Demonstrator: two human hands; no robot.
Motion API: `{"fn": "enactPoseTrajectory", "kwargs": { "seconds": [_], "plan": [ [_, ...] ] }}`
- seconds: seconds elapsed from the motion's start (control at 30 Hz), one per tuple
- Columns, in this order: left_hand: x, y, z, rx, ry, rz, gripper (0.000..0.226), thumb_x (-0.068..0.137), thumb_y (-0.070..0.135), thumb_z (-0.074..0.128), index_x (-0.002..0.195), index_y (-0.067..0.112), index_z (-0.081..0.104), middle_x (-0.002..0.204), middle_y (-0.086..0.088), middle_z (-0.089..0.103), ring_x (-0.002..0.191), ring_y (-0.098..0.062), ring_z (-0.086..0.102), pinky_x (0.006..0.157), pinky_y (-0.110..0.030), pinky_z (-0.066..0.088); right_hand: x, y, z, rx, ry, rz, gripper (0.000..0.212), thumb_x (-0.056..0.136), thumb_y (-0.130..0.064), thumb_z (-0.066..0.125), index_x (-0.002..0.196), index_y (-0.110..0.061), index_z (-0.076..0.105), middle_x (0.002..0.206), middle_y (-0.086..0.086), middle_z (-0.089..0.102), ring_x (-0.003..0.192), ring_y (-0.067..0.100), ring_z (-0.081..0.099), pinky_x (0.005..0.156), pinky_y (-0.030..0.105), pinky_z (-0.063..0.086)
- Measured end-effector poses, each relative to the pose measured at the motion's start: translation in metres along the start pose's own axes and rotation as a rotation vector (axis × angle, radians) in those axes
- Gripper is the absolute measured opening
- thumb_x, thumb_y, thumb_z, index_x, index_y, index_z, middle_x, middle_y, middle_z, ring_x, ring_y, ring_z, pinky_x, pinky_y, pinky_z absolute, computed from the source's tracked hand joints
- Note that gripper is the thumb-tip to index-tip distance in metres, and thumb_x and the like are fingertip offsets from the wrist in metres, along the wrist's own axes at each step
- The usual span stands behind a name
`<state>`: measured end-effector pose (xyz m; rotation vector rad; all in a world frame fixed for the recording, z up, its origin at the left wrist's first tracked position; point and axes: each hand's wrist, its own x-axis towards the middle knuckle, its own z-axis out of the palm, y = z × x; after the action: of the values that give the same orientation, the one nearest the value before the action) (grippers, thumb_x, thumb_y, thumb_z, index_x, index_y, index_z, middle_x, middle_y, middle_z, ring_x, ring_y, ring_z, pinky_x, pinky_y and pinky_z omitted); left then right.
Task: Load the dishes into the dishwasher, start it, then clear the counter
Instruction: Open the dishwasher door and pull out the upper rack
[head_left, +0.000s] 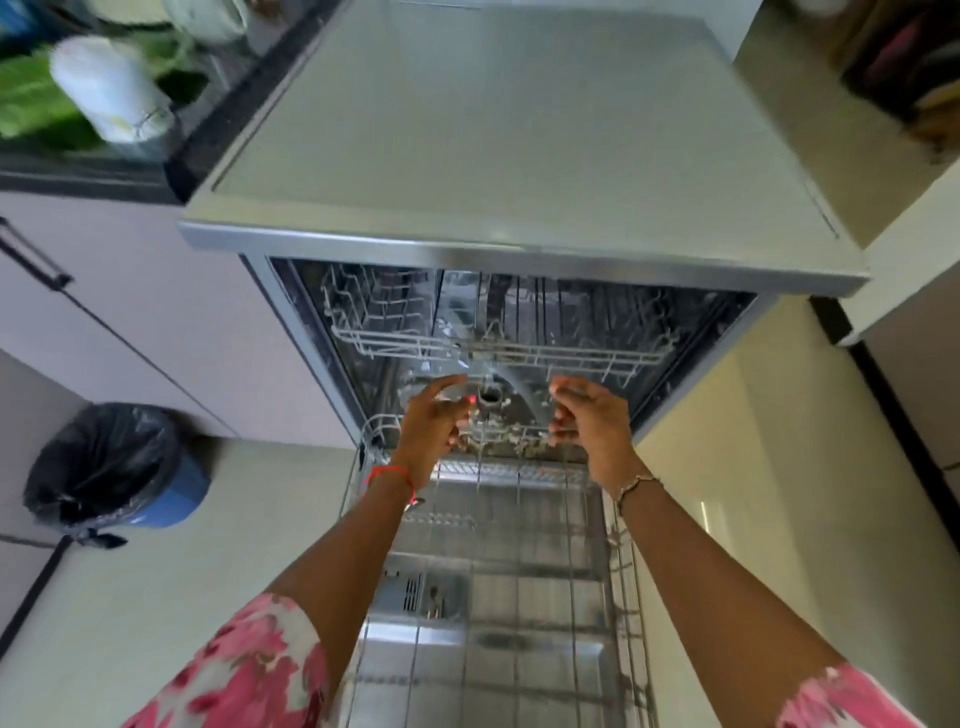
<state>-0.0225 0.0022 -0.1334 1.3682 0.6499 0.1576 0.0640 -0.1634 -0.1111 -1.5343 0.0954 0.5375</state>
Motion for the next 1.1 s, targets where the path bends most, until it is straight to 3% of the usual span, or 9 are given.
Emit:
{"fn": "enactPoseTrajectory", "kwargs": {
  "seconds": [0.13,0.23,0.3,0.43,0.67,0.83,0.93,1.03,1.1],
  "plan": [
    [0.064,0.018,0.001,0.141,-0.005,0.010,0.041,0.090,-0.002,0.051,0.125,0.017,0.048,0.056,-0.004,0.061,0.033,-0.003,0.044,0.035,-0.013,0.031,0.057,-0.010,0.020,-0.110,-0.011,-0.049,0.021,0.088,-0.005,0.060,0.106,-0.015,0.061,0.055,0.003,0.057,0.037,0.011,0.051,0.044,0.024,0.050],
    [0.097,0.019,0.000,0.332,-0.025,0.010,0.038,0.092,-0.003,0.046,0.129,0.007,0.045,0.090,-0.020,0.062,0.034,0.004,0.052,0.031,-0.010,0.033,0.085,-0.007,0.030,-0.238,-0.044,0.026,0.028,0.091,-0.006,0.057,0.116,-0.017,0.054,0.060,0.007,0.053,0.039,0.014,0.049,0.042,0.021,0.044],
    [0.110,0.015,0.000,0.407,-0.062,-0.011,0.033,0.093,-0.003,0.045,0.125,0.003,0.049,0.105,-0.021,0.061,0.037,0.006,0.055,0.032,-0.009,0.033,0.097,-0.001,0.034,-0.322,-0.051,0.070,0.021,0.093,-0.008,0.053,0.114,-0.013,0.055,0.060,0.007,0.052,0.039,0.014,0.048,0.041,0.022,0.043],
    [0.115,0.007,0.004,0.368,-0.034,-0.026,0.025,0.093,-0.005,0.042,0.116,-0.006,0.052,0.080,-0.010,0.057,0.036,0.001,0.051,0.032,-0.008,0.032,0.109,0.013,0.036,-0.356,0.023,0.044,0.016,0.096,-0.006,0.047,0.108,-0.002,0.057,0.058,0.005,0.049,0.032,0.012,0.046,0.034,0.021,0.044],
    [0.082,-0.007,0.013,0.191,-0.033,-0.056,0.024,0.090,-0.015,0.036,0.096,0.004,0.049,0.078,-0.005,0.050,0.048,-0.012,0.044,0.030,-0.009,0.028,0.078,0.026,0.022,-0.372,0.024,0.013,0.016,0.093,-0.004,0.051,0.108,-0.006,0.057,0.062,0.004,0.049,0.029,0.003,0.050,0.032,0.016,0.043],
    [0.021,-0.033,0.003,0.112,0.045,-0.071,0.034,0.089,-0.017,0.030,0.080,0.005,0.055,0.066,-0.003,0.057,0.040,0.002,0.049,0.034,-0.011,0.032,0.020,0.052,0.009,-0.278,0.000,0.043,0.015,0.092,0.004,0.049,0.088,-0.007,0.059,0.041,-0.003,0.049,0.027,0.006,0.042,0.030,0.016,0.036],
    [-0.031,-0.048,-0.004,0.255,0.059,-0.033,0.030,0.086,-0.019,0.039,0.099,-0.002,0.059,0.083,-0.002,0.061,0.049,0.007,0.056,0.040,-0.010,0.038,-0.023,0.073,-0.002,-0.276,-0.006,0.062,0.022,0.090,0.005,0.052,0.077,-0.011,0.060,0.031,-0.004,0.044,0.023,0.006,0.039,0.030,0.014,0.032],
    [-0.079,-0.074,-0.016,0.396,0.096,0.031,0.030,0.084,-0.017,0.045,0.104,-0.003,0.063,0.094,-0.013,0.066,0.066,-0.016,0.060,0.055,-0.025,0.052,-0.069,0.095,-0.014,-0.314,0.001,0.059,0.019,0.087,0.000,0.060,0.075,-0.013,0.066,0.033,-0.005,0.048,0.025,0.008,0.037,0.031,0.016,0.034],
    [-0.108,-0.090,-0.021,0.397,0.097,0.013,0.029,0.085,-0.015,0.045,0.104,-0.003,0.063,0.094,-0.019,0.066,0.073,-0.028,0.061,0.055,-0.028,0.052,-0.098,0.107,-0.022,-0.363,-0.002,0.066,0.019,0.086,-0.004,0.062,0.074,-0.018,0.068,0.036,-0.007,0.053,0.026,0.009,0.038,0.032,0.017,0.035]
  ]
}}
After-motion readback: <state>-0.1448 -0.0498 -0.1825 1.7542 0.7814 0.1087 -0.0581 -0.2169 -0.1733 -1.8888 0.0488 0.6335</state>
